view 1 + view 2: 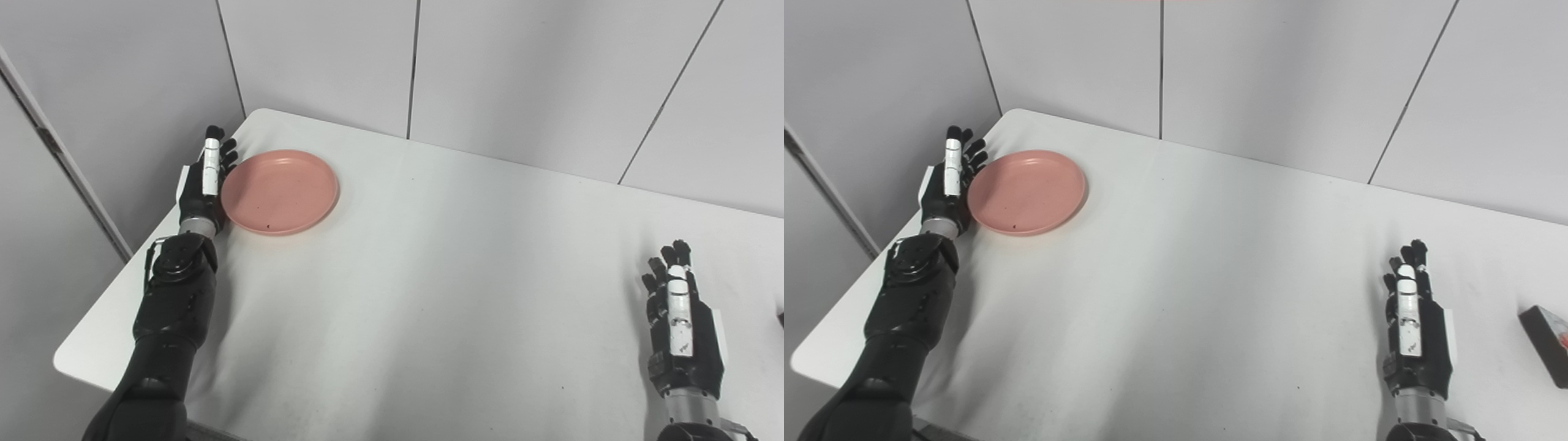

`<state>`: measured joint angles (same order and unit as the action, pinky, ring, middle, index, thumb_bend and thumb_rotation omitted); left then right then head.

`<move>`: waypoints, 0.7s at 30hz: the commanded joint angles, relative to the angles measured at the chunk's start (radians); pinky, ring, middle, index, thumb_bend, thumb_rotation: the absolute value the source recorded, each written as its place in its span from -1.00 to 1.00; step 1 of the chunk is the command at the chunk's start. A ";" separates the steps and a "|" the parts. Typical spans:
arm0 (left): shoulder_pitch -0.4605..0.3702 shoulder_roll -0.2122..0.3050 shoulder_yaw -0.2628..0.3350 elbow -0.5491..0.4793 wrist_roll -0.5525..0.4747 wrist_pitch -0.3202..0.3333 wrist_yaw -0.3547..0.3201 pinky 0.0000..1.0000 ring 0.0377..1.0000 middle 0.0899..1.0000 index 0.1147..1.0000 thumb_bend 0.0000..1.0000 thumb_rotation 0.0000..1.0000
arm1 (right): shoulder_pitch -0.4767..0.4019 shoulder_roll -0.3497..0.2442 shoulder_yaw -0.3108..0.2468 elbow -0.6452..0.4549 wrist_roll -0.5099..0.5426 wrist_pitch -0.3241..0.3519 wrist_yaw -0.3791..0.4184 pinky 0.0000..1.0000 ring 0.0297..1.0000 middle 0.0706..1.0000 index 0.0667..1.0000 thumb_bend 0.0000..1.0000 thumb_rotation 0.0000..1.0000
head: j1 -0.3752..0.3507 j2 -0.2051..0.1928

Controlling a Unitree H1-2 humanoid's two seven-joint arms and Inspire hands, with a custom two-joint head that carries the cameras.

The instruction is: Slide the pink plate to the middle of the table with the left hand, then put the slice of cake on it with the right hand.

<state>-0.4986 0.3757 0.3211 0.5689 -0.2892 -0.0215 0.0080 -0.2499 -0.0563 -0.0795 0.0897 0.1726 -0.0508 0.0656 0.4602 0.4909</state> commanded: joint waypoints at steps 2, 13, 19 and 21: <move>-0.030 -0.046 -0.047 -0.018 -0.010 0.026 -0.063 0.89 0.83 0.81 0.80 0.80 1.00 | -0.015 0.001 0.000 -0.036 -0.006 -0.010 -0.004 1.00 1.00 1.00 0.99 -0.09 0.68 | -0.004 0.001; -0.043 -0.111 -0.122 -0.039 0.009 0.013 -0.078 0.83 0.84 0.82 0.81 0.83 1.00 | -0.024 -0.010 0.017 -0.010 -0.027 -0.020 0.004 1.00 1.00 1.00 1.00 -0.02 0.81 | -0.027 0.001; -0.037 -0.145 -0.163 -0.064 0.017 0.026 -0.074 0.85 0.85 0.80 0.80 0.78 1.00 | -0.029 -0.004 0.011 0.011 -0.024 -0.038 -0.002 1.00 1.00 1.00 1.00 0.02 0.77 | -0.047 0.002; -0.035 -0.154 -0.173 -0.070 0.018 0.034 -0.077 0.86 0.86 0.79 0.80 0.77 1.00 | -0.032 -0.004 0.010 0.020 -0.024 -0.043 -0.001 1.00 1.00 1.00 1.00 0.06 0.76 | -0.058 0.005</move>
<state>-0.5153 0.2575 0.1849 0.5057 -0.2749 -0.0222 -0.0083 -0.2530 -0.0608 -0.0630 0.1271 0.1448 -0.0521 0.0624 0.4035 0.4954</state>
